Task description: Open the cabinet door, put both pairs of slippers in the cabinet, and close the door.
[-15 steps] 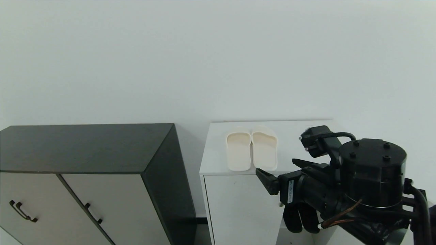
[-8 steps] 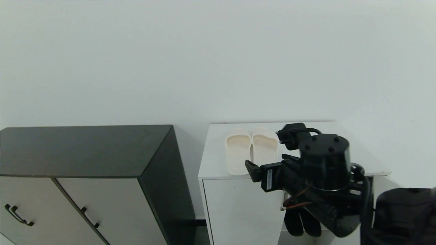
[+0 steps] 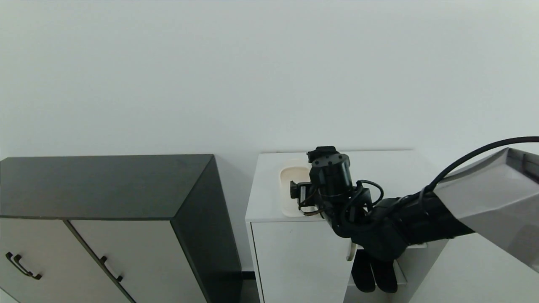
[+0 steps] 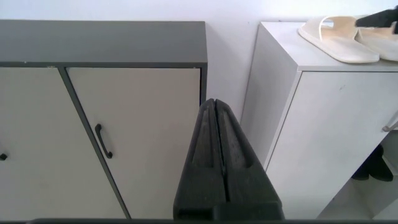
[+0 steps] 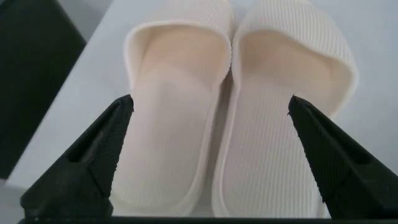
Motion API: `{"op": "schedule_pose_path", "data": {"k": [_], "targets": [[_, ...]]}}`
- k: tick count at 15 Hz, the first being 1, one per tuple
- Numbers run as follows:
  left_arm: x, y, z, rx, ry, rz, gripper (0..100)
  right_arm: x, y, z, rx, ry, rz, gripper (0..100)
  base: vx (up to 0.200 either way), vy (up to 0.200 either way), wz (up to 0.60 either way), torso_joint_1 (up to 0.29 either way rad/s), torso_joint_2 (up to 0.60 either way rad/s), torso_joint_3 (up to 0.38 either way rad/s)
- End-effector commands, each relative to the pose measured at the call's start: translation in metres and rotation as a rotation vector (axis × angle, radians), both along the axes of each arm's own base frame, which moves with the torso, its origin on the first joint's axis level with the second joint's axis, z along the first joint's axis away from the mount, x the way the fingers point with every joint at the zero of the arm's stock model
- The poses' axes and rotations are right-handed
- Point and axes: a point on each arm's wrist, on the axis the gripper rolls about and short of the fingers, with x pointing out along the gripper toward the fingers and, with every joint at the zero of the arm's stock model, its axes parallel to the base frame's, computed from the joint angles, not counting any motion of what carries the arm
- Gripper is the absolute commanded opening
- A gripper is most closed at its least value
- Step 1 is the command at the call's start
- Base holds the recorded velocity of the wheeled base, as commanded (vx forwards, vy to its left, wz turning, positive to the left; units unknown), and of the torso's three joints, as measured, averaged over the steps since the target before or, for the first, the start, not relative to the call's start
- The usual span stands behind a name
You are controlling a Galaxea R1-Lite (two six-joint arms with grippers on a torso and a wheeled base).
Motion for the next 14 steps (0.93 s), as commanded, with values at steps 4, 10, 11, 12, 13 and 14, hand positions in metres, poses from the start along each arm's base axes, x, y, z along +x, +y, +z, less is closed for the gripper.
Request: {"op": "schedule_pose_path", "data": {"k": [4,10,11,12,13,14], "targets": [[0.0,0.0,0.0,0.0,0.002,0.001,0,0.045,0.009,-0.03,-0.023,0.023,-0.049,100,0.0,0.0,0.0,0.0,0.0,0.0],[0.0,0.0,0.0,0.0,0.002,0.001,0,0.076,0.006,-0.031,-0.04,-0.026,-0.081,100,0.0,0.0,0.0,0.0,0.0,0.0],[0.0,0.0,0.0,0.0,0.002,0.001,0,0.077,0.007,-0.031,-0.038,-0.03,-0.08,100,0.0,0.0,0.0,0.0,0.0,0.0],[0.0,0.0,0.0,0.0,0.002,0.001,0,0.079,0.008,-0.03,-0.033,-0.036,-0.082,100,0.0,0.0,0.0,0.0,0.0,0.0],[0.0,0.0,0.0,0.0,0.002,0.001,0,0.079,0.008,-0.03,-0.034,-0.037,-0.082,0,0.0,0.0,0.0,0.0,0.0,0.0],[0.0,0.0,0.0,0.0,0.002,0.001,0,0.08,0.008,-0.029,-0.039,-0.041,-0.08,0,0.0,0.0,0.0,0.0,0.0,0.0]]}}
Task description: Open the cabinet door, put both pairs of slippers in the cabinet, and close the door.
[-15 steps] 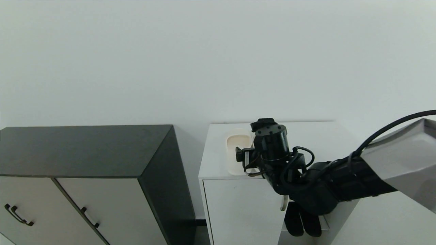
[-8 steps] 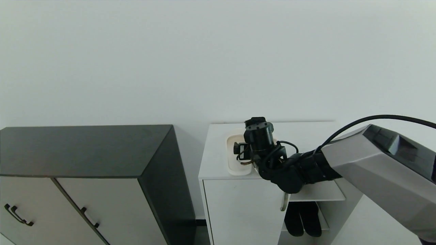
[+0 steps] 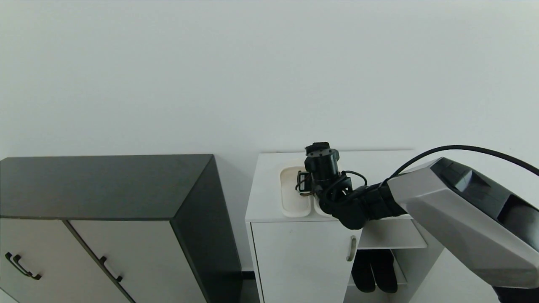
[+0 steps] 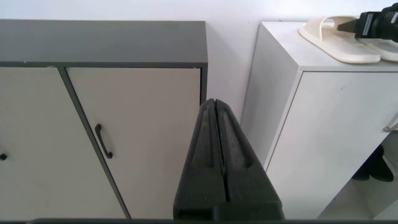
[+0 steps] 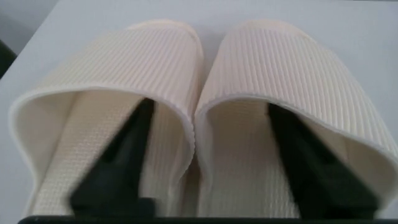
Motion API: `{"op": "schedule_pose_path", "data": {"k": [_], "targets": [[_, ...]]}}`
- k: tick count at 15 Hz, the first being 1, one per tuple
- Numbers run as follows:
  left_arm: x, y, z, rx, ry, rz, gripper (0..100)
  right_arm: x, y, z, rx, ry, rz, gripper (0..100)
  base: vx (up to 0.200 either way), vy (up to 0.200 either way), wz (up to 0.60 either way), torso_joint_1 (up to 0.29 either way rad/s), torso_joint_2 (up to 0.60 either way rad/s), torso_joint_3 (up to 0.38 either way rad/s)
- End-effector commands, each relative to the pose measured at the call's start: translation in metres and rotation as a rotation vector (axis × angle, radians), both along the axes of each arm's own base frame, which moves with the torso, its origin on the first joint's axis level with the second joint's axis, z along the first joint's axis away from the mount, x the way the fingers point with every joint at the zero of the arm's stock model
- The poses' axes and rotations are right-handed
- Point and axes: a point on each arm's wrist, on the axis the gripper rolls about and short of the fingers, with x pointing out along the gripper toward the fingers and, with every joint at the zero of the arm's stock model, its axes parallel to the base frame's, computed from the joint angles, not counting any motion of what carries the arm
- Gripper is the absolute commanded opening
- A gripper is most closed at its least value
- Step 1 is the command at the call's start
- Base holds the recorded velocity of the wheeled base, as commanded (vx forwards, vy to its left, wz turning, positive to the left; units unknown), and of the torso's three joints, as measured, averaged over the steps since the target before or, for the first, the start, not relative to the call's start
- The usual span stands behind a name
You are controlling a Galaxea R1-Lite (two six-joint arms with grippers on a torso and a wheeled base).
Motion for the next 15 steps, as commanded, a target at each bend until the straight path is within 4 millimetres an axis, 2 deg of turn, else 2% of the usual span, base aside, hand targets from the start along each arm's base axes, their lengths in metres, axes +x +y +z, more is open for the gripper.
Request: {"op": "schedule_pose_path", "data": {"k": [1,5,8,9,11,12,15], "targets": [[0.0,0.0,0.0,-0.001,0.001,0.0,0,0.001,0.002,0.0,-0.002,-0.005,0.003,0,0.0,0.0,0.0,0.0,0.0,0.0],[0.0,0.0,0.0,-0.001,0.001,0.0,0,0.002,0.002,0.011,0.012,-0.031,0.003,0,0.0,0.0,0.0,0.0,0.0,0.0],[0.0,0.0,0.0,-0.001,0.001,0.0,0,-0.012,-0.013,0.039,0.037,-0.049,0.005,0,0.0,0.0,0.0,0.0,0.0,0.0],[0.0,0.0,0.0,-0.001,0.001,0.0,0,-0.034,-0.026,0.053,0.056,-0.03,0.07,0,0.0,0.0,0.0,0.0,0.0,0.0],[0.0,0.0,0.0,-0.001,0.001,0.0,0,-0.079,-0.048,0.068,0.08,-0.015,0.171,0,0.0,0.0,0.0,0.0,0.0,0.0],[0.0,0.0,0.0,-0.001,0.001,0.002,0,-0.1,-0.057,0.069,0.081,-0.012,0.197,0,0.0,0.0,0.0,0.0,0.0,0.0],[0.0,0.0,0.0,0.002,0.002,0.0,0,-0.181,-0.088,0.065,0.091,-0.009,0.351,0,0.0,0.0,0.0,0.0,0.0,0.0]]}}
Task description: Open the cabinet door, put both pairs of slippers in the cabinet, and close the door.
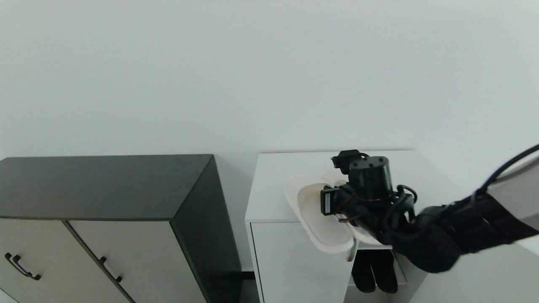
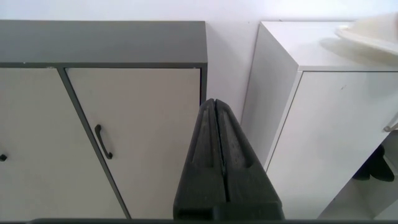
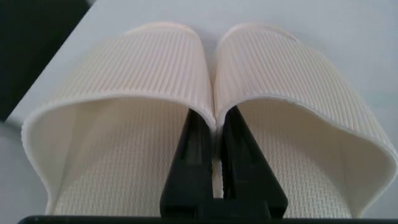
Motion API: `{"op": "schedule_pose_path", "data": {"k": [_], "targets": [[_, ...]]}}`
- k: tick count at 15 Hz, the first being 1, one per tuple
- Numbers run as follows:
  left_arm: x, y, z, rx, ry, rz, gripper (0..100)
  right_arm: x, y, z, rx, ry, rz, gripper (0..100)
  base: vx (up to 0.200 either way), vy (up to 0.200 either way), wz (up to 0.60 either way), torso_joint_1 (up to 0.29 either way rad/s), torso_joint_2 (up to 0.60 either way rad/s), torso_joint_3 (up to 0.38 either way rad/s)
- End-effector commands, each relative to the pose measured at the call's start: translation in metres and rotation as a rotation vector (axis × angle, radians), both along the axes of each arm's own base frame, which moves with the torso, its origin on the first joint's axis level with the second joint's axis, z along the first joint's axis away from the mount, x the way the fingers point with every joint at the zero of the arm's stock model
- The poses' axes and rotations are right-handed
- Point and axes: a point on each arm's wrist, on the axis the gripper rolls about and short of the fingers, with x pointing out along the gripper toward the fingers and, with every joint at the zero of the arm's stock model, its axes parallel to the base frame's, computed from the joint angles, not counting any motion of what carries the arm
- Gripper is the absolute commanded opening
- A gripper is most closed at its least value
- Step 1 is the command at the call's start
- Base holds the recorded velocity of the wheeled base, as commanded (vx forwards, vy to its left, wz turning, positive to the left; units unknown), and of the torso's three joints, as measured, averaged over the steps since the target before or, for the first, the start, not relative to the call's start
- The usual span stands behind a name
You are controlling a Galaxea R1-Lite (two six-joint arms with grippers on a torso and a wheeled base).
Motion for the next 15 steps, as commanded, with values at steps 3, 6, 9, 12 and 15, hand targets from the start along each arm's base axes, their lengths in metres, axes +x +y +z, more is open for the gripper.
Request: {"op": "schedule_pose_path", "data": {"k": [3,6,9,12,15], "targets": [[0.0,0.0,0.0,0.002,0.002,-0.001,0,-0.097,-0.029,0.038,0.096,-0.078,0.2,0,0.0,0.0,0.0,0.0,0.0,0.0],[0.0,0.0,0.0,0.0,0.002,0.001,0,-0.103,-0.024,0.036,0.094,-0.072,0.229,0,0.0,0.0,0.0,0.0,0.0,0.0],[0.0,0.0,0.0,-0.001,0.002,0.001,0,-0.102,-0.023,0.032,0.083,-0.059,0.226,0,-0.2,0.0,0.0,0.014,0.0,-0.001],[0.0,0.0,0.0,-0.001,0.002,0.001,0,-0.102,-0.023,0.028,0.072,-0.052,0.22,0,-0.2,0.0,0.0,-0.002,0.0,0.002],[0.0,0.0,0.0,-0.001,0.002,0.001,0,-0.101,-0.022,0.025,0.07,-0.052,0.217,0,-0.2,0.0,0.0,-0.004,0.01,0.005]]}}
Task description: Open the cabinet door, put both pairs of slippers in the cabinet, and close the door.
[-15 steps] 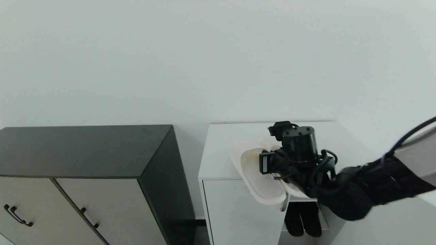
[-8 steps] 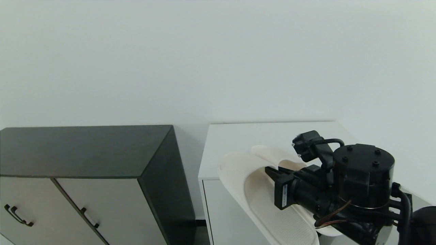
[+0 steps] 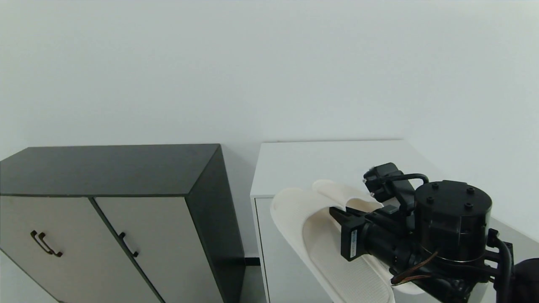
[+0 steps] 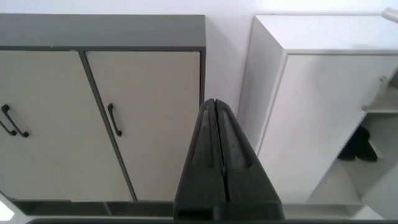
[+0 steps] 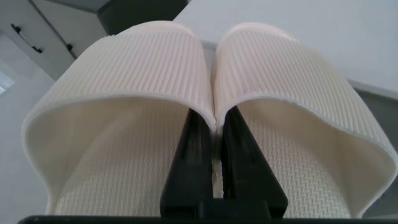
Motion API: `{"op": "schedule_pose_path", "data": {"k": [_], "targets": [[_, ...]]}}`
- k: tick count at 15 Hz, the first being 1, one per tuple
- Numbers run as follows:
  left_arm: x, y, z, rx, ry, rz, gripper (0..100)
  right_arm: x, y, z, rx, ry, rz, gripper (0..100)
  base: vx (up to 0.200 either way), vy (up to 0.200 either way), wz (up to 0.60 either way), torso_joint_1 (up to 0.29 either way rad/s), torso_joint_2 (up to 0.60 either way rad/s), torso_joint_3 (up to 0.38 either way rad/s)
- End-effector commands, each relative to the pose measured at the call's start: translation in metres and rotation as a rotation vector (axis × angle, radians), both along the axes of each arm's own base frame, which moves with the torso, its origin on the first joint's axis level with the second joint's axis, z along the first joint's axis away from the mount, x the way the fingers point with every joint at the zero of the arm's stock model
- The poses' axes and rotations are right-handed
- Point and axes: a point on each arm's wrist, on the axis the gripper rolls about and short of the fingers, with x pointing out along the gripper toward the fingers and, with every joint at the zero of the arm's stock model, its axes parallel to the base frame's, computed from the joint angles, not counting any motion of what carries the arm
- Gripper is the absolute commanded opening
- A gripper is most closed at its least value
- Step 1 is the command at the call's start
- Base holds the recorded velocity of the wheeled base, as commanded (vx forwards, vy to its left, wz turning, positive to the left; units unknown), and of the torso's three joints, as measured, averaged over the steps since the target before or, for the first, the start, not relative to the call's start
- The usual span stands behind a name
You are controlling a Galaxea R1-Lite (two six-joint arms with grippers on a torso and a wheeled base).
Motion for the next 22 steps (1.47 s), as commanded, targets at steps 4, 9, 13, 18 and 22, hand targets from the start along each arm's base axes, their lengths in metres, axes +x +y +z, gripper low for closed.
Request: {"op": "schedule_pose_path", "data": {"k": [4,9,13,18,22], "targets": [[0.0001,0.0,-0.0001,0.0,0.002,0.001,0,0.0007,0.0006,-0.0033,-0.003,0.003,0.001,0,0.0,0.0,0.0,0.0,0.0,0.0],[0.0001,0.0,-0.0001,0.0,0.002,0.001,0,0.001,0.0003,-0.004,0.003,-0.002,-0.001,0,0.0,0.0,0.0,0.0,0.0,0.0],[0.0001,0.0,-0.0001,0.0,0.002,0.001,0,0.001,0.0003,-0.0035,0.009,-0.007,-0.002,0,0.0,-0.2,0.0,0.0,0.0,0.005],[0.0001,0.0,-0.0001,0.0,0.002,0.001,0,0.0007,-0.0015,-0.0061,0.0,0.0,-0.005,0,0.0,-0.2,0.0,0.0,0.0,0.0],[0.0001,0.0,-0.0001,0.0,0.002,0.001,0,0.0007,-0.0015,-0.0061,0.0,0.0,-0.005,0,0.0,-0.2,0.0,0.002,0.0,0.002]]}}
